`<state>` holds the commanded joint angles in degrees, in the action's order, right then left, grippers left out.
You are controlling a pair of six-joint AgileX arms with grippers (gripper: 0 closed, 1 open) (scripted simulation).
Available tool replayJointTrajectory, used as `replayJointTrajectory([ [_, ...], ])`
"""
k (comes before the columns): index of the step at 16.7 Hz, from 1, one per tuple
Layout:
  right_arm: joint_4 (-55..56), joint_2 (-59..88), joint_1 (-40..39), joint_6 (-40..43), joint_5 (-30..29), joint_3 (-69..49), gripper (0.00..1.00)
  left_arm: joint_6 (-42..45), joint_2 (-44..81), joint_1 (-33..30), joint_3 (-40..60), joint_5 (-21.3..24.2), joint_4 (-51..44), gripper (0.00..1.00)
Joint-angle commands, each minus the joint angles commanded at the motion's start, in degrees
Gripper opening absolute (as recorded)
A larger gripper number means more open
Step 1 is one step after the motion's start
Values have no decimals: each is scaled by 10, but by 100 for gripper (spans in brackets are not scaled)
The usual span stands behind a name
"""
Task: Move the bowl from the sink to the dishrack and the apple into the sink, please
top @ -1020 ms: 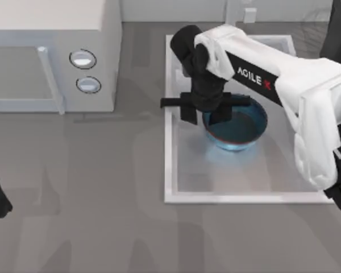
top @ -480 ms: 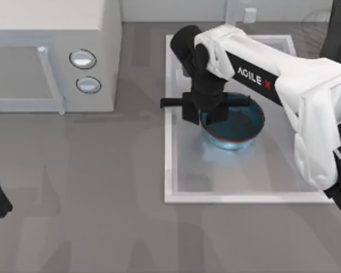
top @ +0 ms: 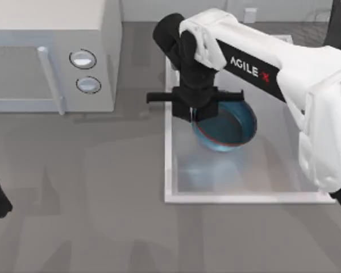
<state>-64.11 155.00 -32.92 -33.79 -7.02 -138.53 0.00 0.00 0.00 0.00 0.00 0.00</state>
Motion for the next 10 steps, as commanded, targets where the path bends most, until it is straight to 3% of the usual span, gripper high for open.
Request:
replayJointTrajectory([
  [10, -199, -407, -172, -169, -19, 232, 0, 0, 0, 0, 0, 0, 0, 100],
])
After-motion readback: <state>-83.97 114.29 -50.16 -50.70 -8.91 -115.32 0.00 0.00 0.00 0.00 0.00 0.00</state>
